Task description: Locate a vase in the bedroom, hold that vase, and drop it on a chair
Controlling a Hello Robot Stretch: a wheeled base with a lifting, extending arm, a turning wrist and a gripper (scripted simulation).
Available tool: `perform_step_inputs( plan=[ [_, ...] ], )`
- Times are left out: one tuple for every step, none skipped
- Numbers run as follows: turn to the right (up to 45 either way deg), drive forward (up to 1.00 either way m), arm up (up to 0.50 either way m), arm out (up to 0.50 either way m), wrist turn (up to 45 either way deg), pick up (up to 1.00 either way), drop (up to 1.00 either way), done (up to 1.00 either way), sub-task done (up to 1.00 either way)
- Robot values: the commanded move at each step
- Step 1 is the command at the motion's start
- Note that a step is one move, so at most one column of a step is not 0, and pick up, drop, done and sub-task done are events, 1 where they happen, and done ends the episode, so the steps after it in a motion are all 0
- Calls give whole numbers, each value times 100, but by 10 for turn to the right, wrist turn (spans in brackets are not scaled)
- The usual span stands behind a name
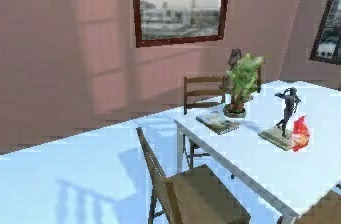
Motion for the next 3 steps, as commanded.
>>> perform_step_inputs(
  plan=[
    [-150,0,0,0,0,0,0,0,0],
    [150,0,0,0,0,0,0,0,0],
    [-150,0,0,0,0,0,0,0,0]
  ],
)
